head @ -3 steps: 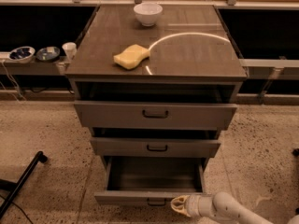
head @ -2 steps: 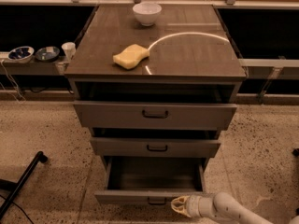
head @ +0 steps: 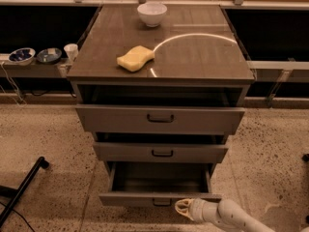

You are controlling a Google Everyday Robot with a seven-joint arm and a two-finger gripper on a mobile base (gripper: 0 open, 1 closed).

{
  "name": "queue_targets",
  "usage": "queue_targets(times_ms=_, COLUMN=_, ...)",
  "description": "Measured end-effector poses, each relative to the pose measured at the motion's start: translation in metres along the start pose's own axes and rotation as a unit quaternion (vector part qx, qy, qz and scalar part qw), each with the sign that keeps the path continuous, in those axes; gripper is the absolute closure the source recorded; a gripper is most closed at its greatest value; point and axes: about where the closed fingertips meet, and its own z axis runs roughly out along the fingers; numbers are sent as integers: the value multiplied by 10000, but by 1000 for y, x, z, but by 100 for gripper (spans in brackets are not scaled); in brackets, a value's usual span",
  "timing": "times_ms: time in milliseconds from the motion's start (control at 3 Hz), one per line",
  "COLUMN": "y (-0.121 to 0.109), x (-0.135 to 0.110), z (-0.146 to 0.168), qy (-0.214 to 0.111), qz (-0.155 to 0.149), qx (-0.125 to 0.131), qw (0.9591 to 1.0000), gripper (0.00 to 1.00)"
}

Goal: Close bottom drawer

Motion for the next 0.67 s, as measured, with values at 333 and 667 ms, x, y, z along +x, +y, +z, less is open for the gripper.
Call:
queue_targets(times_ms=333, y=-10, x=-1, z=12, qy=69, qz=-19, qx=65, qw=10000, gripper=100)
queue_targets(times_ms=667, y=-30, x=-1, z=21, qy=134, qz=-20, qx=336, qw=9993, gripper=100)
